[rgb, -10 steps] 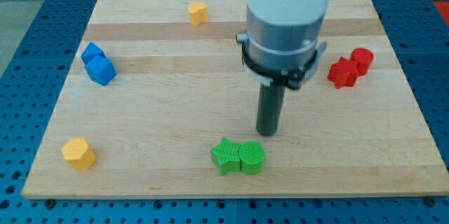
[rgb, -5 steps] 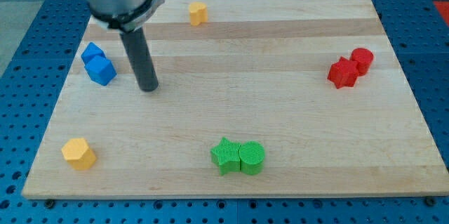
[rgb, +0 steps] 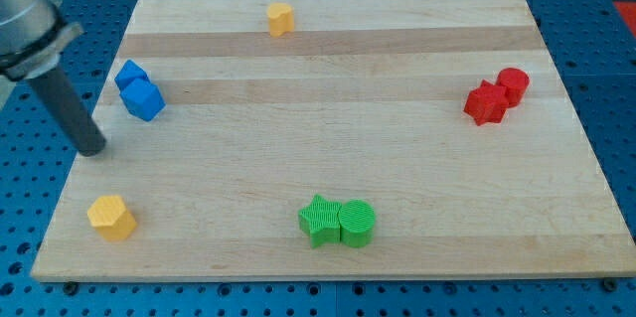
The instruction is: Point your arm at yellow hexagon
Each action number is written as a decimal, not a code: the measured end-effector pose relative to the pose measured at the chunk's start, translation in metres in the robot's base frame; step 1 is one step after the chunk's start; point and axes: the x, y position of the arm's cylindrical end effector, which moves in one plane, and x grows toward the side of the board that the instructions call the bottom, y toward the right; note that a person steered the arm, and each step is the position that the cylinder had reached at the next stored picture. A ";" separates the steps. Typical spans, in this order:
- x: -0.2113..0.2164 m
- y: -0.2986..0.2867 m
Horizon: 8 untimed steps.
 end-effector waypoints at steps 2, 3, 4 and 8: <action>0.014 -0.008; 0.081 -0.008; 0.143 -0.006; 0.081 0.064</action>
